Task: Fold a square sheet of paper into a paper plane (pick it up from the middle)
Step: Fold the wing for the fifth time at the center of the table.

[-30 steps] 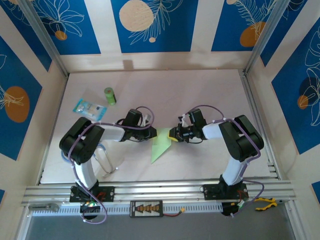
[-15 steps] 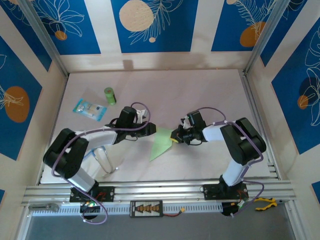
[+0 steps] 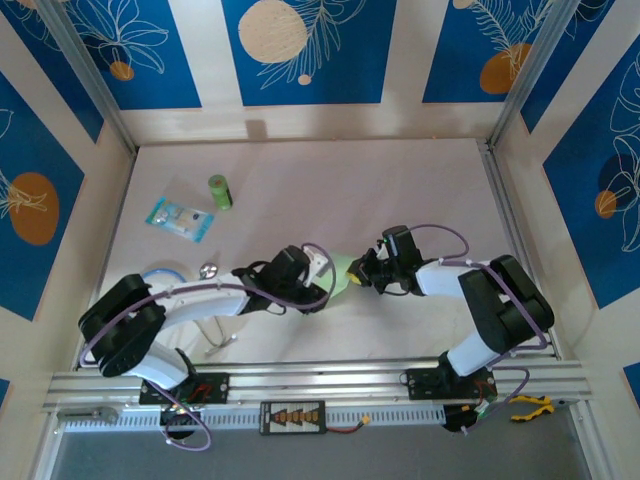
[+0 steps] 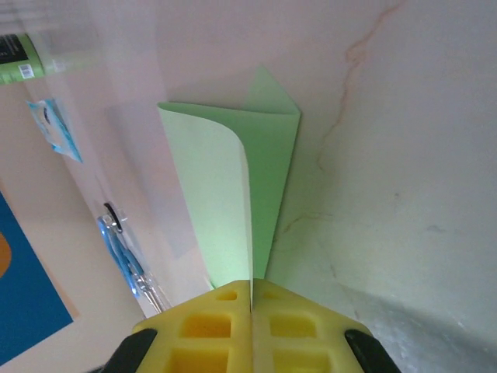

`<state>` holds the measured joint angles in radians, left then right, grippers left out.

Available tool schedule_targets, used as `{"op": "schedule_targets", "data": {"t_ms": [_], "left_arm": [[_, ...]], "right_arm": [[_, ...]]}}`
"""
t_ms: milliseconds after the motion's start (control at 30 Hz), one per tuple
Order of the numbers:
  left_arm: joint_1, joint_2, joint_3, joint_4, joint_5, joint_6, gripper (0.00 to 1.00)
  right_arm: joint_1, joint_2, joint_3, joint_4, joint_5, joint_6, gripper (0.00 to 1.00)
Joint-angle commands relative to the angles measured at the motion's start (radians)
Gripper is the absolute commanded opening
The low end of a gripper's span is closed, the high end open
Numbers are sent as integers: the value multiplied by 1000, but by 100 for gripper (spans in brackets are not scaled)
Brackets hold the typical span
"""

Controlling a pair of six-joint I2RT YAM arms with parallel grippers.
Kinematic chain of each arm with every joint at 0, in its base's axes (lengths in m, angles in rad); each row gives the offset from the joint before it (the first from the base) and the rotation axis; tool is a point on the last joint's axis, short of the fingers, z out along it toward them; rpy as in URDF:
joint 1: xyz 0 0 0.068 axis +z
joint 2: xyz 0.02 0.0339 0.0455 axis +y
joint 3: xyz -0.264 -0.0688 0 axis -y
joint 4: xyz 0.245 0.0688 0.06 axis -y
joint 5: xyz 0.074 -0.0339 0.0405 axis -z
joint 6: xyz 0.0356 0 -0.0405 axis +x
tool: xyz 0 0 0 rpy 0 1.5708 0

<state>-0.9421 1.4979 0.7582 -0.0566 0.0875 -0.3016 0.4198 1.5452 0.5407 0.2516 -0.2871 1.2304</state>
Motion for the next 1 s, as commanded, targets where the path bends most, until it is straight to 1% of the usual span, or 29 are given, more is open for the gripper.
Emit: {"op": "schedule_targets", "data": {"t_ms": [0, 233, 533, 633, 833, 967], "left_arm": [[-55, 49, 50, -67, -149, 129, 42], [-134, 124, 96, -105, -291, 181, 45], [-191, 181, 123, -126, -439, 220, 46], [-204, 192, 127, -129, -464, 228, 44], [-213, 203, 128, -126, -491, 233, 37], [-215, 220, 139, -137, -503, 237, 35]], "right_arm": [[9, -25, -7, -6, 7, 35, 2], [13, -25, 1, -11, 2, 35, 2], [11, -28, 1, -12, -1, 36, 2], [11, -29, 5, -14, -2, 35, 2], [11, -31, 5, -17, -4, 32, 2], [8, -35, 5, -18, -4, 32, 2]]}}
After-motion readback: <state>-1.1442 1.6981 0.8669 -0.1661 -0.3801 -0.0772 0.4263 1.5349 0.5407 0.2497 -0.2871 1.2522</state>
